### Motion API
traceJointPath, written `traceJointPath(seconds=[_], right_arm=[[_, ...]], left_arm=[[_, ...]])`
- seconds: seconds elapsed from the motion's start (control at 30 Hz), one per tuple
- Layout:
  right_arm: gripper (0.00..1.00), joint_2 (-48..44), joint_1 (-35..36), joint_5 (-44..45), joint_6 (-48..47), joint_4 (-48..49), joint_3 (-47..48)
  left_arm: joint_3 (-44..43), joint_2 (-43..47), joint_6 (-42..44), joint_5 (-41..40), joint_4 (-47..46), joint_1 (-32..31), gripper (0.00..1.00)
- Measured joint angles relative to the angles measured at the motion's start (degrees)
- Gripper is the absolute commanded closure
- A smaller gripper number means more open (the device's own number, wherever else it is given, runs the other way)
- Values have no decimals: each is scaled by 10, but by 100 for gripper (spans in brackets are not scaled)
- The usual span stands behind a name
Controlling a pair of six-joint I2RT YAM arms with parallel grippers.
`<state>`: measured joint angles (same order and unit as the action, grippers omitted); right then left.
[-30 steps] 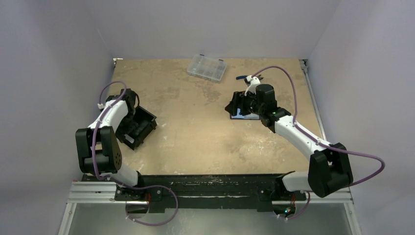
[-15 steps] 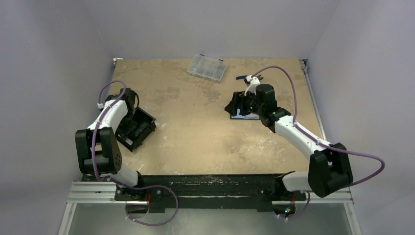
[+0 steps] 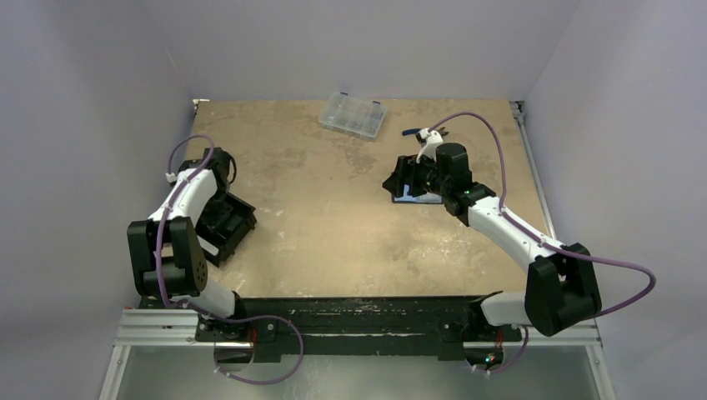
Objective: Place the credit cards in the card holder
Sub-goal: Pick up the credit card from the storage box, then insert the credit card into the card holder.
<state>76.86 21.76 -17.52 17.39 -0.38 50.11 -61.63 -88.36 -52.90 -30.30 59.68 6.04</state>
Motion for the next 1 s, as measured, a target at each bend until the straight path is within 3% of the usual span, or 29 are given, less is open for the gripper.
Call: traceJointPath(seconds=[0.43,0.77,0.87,1.0], right_arm=[[29,2,0,1,0,0,0],[28,24,0,23,-4,-4,0],[28,40,0,31,-6,-12,0],[27,49,0,24,-6,-17,0]], left_arm=[[-31,6,29,1,-2,0,100],[-195,101,98,37,-5,1,100],[-235,150,136,99,-29,2,100],[-216,200,178,305,-141,-4,100]])
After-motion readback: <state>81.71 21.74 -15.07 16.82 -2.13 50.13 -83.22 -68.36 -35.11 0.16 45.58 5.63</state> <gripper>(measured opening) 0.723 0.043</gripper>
